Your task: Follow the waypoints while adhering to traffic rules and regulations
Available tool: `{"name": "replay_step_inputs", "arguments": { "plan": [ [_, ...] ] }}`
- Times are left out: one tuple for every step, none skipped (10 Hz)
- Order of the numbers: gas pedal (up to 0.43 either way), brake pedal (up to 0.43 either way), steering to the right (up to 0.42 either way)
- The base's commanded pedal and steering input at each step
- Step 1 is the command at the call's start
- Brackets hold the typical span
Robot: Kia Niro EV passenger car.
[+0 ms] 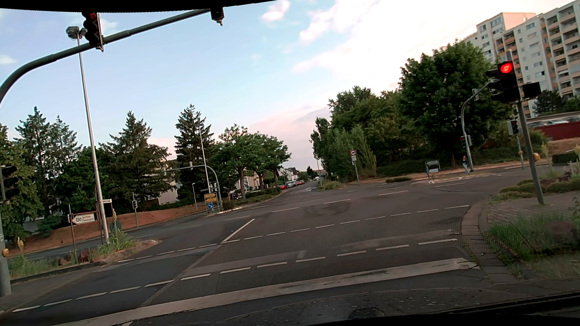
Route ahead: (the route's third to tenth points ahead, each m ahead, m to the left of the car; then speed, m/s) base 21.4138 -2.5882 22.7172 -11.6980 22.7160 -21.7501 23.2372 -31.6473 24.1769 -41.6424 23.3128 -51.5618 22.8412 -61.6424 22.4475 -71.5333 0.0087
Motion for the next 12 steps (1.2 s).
{"name": "replay_step_inputs", "arguments": {
  "plan": [
    [0.0, 0.256, 0.044],
    [0.0, 0.256, 0.044],
    [0.0, 0.256, 0.044],
    [0.0, 0.256, 0.044],
    [0.0, 0.256, 0.044],
    [0.0, 0.262, 0.044],
    [0.0, 0.256, 0.044],
    [0.0, 0.256, 0.044],
    [0.0, 0.256, 0.044],
    [0.0, 0.256, 0.044],
    [0.0, 0.256, 0.044],
    [0.0, 0.256, 0.044]
  ]
}}
